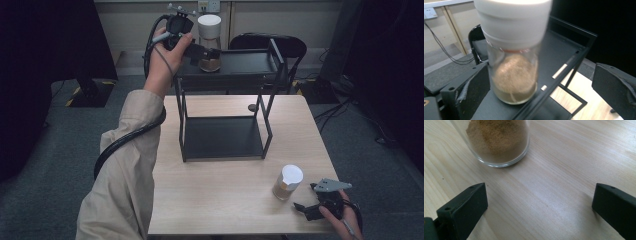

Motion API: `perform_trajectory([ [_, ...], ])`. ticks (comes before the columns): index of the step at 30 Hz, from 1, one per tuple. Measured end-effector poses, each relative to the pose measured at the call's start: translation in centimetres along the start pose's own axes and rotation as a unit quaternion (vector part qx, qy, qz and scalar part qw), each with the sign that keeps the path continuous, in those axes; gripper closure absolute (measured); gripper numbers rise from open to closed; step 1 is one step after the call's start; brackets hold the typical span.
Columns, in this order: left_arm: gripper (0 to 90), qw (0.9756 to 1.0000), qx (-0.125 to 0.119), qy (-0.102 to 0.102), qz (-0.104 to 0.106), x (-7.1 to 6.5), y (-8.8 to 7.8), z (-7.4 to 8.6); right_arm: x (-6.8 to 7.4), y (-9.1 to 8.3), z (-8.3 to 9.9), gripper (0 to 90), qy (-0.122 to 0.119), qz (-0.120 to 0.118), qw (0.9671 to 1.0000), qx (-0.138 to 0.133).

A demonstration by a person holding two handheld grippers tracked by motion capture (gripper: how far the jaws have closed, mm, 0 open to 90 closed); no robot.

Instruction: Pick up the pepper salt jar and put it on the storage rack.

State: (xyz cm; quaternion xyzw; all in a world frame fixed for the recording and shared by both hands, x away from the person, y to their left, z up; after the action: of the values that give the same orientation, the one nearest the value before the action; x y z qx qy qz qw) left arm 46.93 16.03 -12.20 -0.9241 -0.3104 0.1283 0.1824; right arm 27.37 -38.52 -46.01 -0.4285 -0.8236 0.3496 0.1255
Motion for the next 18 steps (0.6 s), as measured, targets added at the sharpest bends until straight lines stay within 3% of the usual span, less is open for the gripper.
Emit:
perform_trajectory([
  [18, 0.9, 0.9988, -0.024, -0.004, 0.042, -0.3, -1.2, 4.0, 0.0, 0.0, 0.0, 0.0, 0.0, 0.0, 1.0, 0.0],
])
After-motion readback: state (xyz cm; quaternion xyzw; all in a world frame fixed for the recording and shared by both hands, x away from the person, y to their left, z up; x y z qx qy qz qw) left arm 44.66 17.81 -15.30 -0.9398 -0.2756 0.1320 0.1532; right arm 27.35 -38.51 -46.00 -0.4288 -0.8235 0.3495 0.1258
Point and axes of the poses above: each handheld gripper's, and its own axes: y roughly forward along the jaws, z roughly out of its underside, x roughly to its left, the point moved 6 cm from there along y, roughly forward along the jaws, and after that the axes turned 6 degrees about z, right-handed, at the moved point
